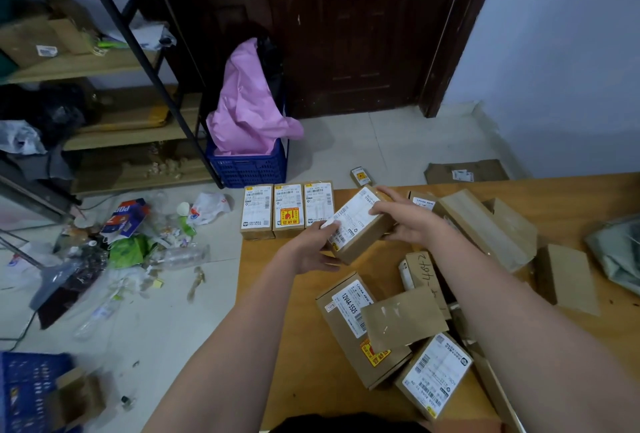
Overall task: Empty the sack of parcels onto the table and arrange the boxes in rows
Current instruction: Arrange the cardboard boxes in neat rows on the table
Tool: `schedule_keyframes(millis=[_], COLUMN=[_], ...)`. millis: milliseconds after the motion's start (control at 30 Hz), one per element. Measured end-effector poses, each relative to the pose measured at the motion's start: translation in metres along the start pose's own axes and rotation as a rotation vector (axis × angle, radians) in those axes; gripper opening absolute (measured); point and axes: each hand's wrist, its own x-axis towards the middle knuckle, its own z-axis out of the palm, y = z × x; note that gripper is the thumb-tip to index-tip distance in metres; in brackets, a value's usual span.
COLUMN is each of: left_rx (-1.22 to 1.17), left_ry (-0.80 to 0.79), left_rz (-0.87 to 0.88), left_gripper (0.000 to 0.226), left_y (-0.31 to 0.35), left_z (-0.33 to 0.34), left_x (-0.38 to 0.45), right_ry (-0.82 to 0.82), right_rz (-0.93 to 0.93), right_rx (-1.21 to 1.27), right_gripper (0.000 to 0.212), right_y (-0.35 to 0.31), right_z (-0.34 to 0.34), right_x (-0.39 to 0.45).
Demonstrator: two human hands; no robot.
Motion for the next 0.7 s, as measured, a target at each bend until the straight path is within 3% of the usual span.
schedule_keyframes(millis=[133, 300, 467, 567, 700], left_rx=[-0.076, -0.075, -0.223, -0.121, 0.063], left_ry=[0.033, 0.162, 0.259, 0.311, 0.221], left_rz=[0.059, 0.160, 0.230, 0.267, 0.286], left_gripper=[0.066, 0.079, 0.065, 0.057, 0.053], left_y=[-0.001, 0.000, 0.002, 0.002, 0.008], left_z=[-0.003, -0.011, -0.013, -0.016, -0.008], left_x=[-0.005, -0.008, -0.006, -0.002, -0.003], right_ry=[-0.015, -0.058, -0.121, -0.147, -0.137], right_rz=[0.012, 0.062, 0.126, 0.184, 0.139], right_rx=[0.036, -0.125, -0.260, -0.469, -0.458], right_gripper=[0.069, 0.073, 0.071, 0.085, 0.104], right_y=[0.007, 0.011, 0.011, 0.013, 0.009], right_z=[0.001, -0.008, -0.007, -0.006, 0.000], right_x=[-0.004, -0.011, -0.014, -0.014, -0.007])
